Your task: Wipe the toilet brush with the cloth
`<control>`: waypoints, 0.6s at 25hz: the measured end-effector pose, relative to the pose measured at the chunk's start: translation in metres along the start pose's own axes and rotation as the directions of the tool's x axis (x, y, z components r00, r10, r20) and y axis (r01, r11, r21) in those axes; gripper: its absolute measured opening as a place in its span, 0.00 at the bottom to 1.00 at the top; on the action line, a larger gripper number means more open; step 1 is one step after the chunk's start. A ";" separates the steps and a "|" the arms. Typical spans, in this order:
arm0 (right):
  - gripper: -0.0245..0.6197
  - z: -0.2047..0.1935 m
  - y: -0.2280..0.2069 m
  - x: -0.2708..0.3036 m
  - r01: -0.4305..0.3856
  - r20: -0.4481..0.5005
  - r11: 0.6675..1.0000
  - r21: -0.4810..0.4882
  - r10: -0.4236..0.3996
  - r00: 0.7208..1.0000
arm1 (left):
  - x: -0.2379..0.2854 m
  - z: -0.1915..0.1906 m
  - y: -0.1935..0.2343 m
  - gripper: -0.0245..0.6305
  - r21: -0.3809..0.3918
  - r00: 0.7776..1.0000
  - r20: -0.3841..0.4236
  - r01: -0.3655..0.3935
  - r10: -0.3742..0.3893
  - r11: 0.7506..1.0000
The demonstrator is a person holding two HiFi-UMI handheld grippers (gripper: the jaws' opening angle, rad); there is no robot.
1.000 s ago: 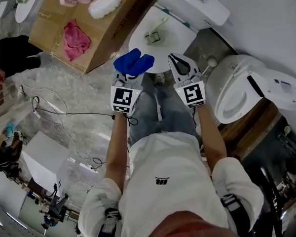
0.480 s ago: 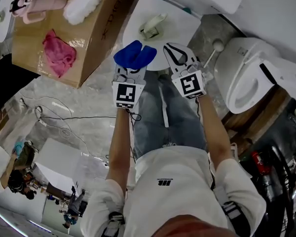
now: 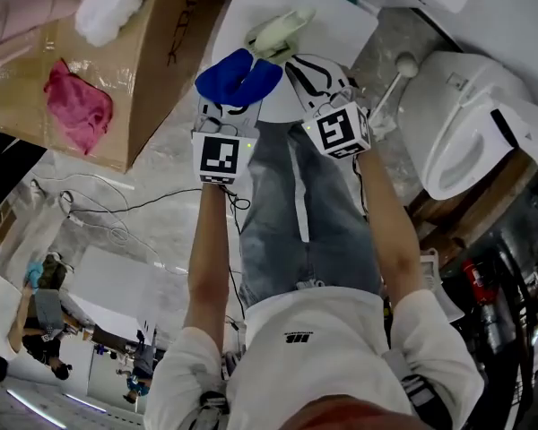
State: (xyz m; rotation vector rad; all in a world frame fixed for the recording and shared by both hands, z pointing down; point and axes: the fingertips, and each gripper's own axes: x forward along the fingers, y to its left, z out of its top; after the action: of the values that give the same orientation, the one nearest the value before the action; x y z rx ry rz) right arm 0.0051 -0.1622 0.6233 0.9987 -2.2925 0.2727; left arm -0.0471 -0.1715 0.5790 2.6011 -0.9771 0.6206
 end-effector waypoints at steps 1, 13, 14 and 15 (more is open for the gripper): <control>0.11 -0.003 0.000 0.006 -0.006 -0.003 1.000 -0.008 0.006 1.000 | 0.004 -0.002 0.001 0.23 0.002 1.000 0.003 0.005 -0.005 1.000; 0.18 -0.024 0.013 0.057 -0.116 -0.036 0.989 -0.092 0.113 0.993 | 0.044 -0.019 0.009 0.28 0.000 0.999 0.006 0.031 -0.031 1.000; 0.18 -0.025 0.015 0.060 -0.127 -0.038 0.987 -0.098 0.123 0.992 | 0.047 -0.021 0.010 0.29 -0.003 0.999 0.005 0.035 -0.035 0.999; 0.19 -0.026 0.016 0.062 -0.138 -0.043 0.985 -0.106 0.134 0.990 | 0.050 -0.022 0.010 0.29 -0.006 0.999 0.004 0.040 -0.039 0.999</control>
State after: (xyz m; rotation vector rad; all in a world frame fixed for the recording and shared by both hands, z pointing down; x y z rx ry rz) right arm -0.0273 -0.1771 0.6832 0.7786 -2.3196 0.2168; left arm -0.0264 -0.1976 0.6238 2.6108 -0.9249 0.6024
